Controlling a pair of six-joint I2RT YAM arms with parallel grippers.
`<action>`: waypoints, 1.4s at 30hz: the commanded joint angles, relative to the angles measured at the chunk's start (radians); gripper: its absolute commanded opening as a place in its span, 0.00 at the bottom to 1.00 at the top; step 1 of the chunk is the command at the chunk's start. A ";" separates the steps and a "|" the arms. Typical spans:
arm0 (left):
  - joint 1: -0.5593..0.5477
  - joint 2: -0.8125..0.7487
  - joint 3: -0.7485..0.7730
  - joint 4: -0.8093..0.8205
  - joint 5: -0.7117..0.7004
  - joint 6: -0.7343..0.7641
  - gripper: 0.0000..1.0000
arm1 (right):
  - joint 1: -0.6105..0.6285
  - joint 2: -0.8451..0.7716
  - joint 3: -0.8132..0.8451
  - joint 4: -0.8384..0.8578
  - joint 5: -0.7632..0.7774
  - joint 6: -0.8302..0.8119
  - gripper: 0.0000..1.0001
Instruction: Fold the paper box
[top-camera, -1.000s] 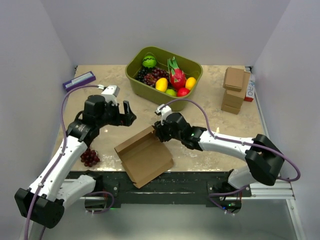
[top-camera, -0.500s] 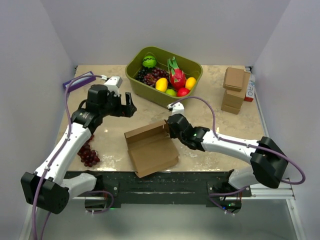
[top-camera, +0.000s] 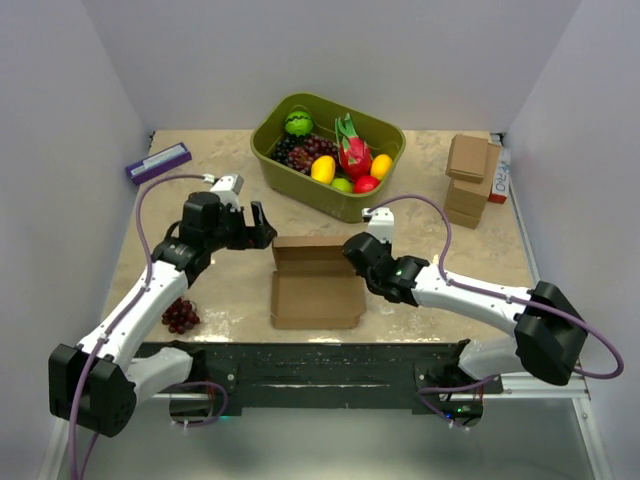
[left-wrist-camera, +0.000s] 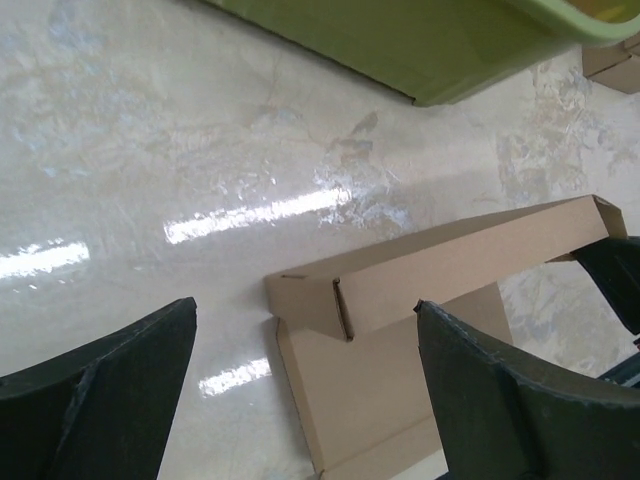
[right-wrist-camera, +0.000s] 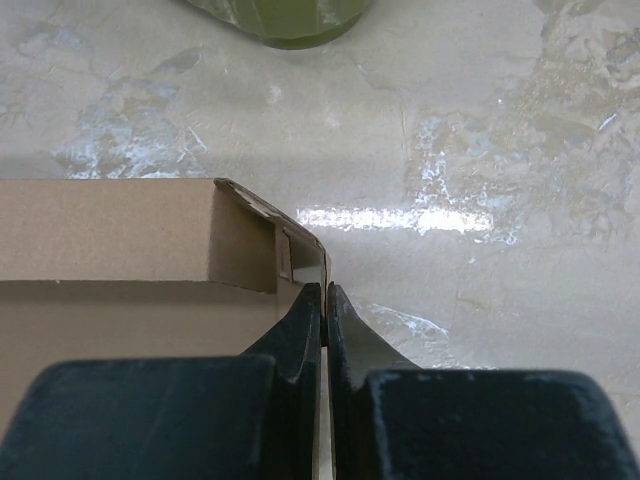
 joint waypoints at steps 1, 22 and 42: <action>0.007 -0.015 -0.085 0.205 0.055 -0.130 0.91 | 0.001 -0.022 -0.013 0.008 0.050 0.047 0.00; 0.007 0.086 -0.197 0.411 0.128 -0.190 0.60 | 0.001 -0.002 -0.003 0.025 0.013 0.048 0.00; -0.003 0.088 -0.312 0.510 0.175 -0.224 0.45 | 0.003 0.021 0.060 -0.015 -0.028 0.042 0.00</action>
